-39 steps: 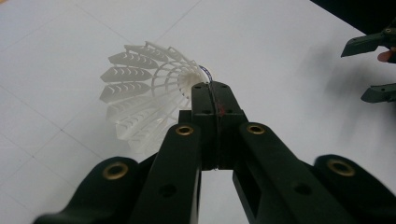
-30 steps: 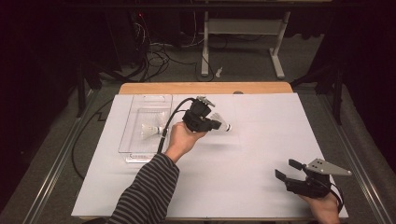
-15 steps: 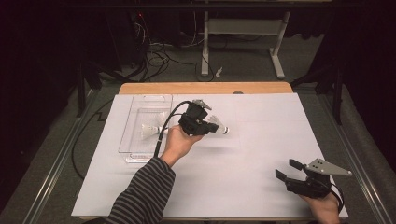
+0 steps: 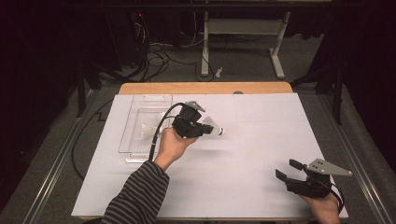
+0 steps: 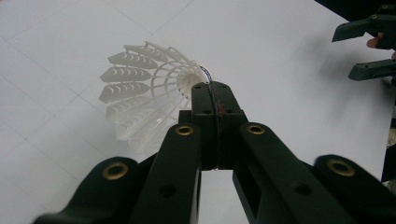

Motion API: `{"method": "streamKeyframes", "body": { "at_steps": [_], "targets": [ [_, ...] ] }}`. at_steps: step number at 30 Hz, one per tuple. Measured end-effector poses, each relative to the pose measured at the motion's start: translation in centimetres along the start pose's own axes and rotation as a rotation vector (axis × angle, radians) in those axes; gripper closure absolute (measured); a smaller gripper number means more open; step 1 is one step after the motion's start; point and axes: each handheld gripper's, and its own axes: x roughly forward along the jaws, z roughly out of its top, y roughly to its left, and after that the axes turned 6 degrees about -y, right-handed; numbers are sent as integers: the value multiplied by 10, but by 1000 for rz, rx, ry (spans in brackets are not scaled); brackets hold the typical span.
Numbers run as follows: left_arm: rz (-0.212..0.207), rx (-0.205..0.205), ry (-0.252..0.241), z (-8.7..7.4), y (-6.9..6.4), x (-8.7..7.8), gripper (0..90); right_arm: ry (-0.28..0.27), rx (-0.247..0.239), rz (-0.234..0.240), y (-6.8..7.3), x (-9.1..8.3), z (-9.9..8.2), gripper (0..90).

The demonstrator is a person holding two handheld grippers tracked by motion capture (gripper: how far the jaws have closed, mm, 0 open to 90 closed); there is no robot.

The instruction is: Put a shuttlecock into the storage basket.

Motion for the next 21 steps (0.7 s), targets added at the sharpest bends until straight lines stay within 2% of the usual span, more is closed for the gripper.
{"method": "streamKeyframes", "body": {
  "at_steps": [21],
  "targets": [
    [18,-10,-20,-11,1,-18,898,1,1,0,0,0,0,288]
  ]
}}
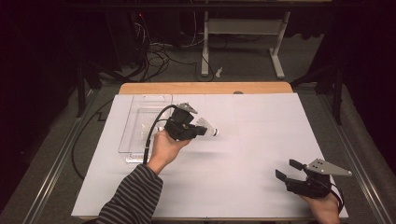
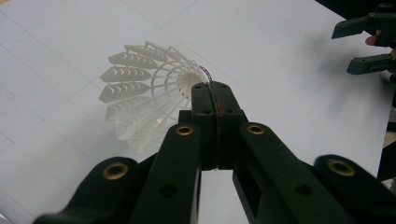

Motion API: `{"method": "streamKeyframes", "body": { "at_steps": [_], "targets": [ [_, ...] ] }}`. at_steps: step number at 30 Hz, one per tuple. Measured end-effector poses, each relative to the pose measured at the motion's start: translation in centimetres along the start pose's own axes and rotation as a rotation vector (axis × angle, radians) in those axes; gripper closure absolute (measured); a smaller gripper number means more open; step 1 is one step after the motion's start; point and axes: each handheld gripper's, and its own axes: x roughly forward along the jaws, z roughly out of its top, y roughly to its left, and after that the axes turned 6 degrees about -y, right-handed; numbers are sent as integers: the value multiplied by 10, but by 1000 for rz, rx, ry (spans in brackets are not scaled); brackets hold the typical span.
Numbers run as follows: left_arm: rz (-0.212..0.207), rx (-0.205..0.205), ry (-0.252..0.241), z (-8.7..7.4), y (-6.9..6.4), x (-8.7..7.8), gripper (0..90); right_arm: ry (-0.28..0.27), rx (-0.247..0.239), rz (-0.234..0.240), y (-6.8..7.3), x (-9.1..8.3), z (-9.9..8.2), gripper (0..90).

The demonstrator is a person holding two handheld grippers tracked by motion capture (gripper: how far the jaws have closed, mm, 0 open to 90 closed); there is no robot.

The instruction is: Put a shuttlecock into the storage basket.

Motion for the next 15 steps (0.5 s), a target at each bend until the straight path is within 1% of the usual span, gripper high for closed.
{"method": "streamKeyframes", "body": {
  "at_steps": [10,15],
  "targets": [
    [8,-4,-18,-2,1,-10,897,-1,-3,1,0,0,0,288],
    [15,-16,-33,-5,4,-17,897,1,-2,-1,0,0,0,288]
  ]
}}
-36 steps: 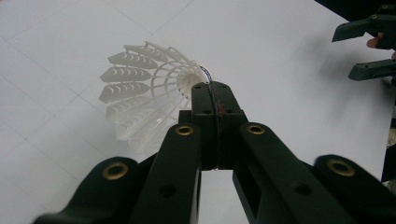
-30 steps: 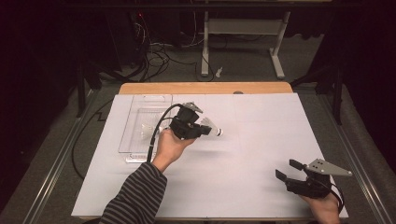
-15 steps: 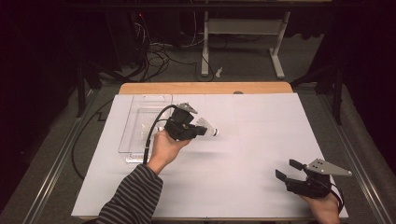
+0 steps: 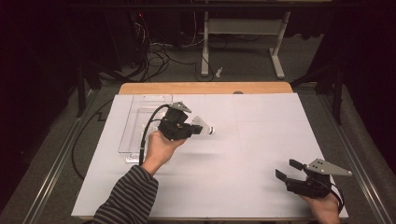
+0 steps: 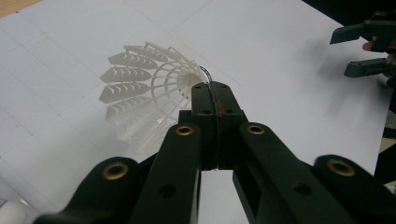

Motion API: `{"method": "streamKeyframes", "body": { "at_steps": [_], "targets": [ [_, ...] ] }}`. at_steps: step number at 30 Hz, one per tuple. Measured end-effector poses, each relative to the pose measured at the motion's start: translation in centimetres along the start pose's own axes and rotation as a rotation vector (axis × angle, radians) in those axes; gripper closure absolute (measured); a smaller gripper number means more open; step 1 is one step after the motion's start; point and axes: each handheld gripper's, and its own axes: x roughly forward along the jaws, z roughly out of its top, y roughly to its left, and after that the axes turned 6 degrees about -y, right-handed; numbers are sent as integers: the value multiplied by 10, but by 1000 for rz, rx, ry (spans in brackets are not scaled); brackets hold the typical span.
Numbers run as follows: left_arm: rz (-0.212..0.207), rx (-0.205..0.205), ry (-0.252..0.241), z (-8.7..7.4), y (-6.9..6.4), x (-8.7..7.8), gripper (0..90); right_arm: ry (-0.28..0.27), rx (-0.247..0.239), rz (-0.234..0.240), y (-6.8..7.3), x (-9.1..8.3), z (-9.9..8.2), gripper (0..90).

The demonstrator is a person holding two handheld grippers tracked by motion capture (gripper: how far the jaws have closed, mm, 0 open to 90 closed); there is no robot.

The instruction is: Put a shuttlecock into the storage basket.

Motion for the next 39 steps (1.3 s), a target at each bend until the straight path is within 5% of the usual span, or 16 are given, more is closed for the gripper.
{"method": "streamKeyframes", "body": {
  "at_steps": [39],
  "targets": [
    [67,-58,-86,-14,16,-41,897,3,2,-3,0,0,0,288]
  ]
}}
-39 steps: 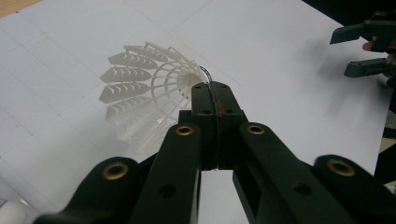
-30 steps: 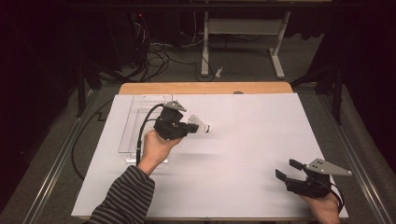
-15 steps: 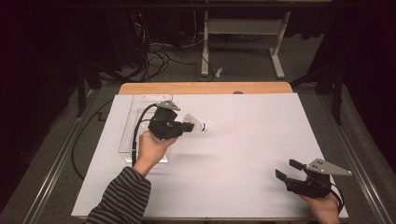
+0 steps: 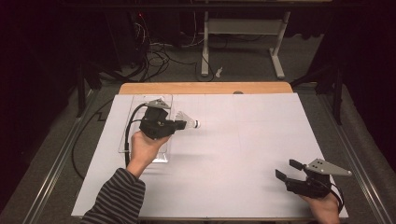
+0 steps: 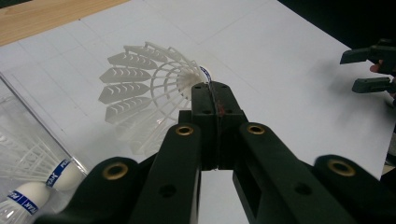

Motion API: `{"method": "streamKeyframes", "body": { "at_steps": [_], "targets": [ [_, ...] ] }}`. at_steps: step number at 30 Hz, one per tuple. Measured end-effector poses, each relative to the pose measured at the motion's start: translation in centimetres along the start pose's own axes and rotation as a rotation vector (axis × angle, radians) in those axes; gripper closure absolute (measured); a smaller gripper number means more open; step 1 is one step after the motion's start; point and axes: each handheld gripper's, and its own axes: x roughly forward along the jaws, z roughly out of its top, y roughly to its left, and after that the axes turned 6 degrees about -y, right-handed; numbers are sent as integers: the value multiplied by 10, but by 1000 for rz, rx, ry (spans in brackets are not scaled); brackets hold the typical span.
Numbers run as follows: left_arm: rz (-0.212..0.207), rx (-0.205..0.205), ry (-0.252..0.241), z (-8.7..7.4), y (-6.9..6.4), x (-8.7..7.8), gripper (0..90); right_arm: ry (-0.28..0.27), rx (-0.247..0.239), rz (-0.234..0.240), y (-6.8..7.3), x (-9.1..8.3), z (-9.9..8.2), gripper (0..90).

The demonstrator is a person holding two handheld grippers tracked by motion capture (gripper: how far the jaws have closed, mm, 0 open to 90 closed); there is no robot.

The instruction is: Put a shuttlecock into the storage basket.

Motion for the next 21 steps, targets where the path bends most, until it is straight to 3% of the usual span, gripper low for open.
{"method": "streamKeyframes", "body": {
  "at_steps": [21],
  "targets": [
    [39,-32,-40,-6,11,-19,897,1,-2,0,0,0,0,288]
  ]
}}
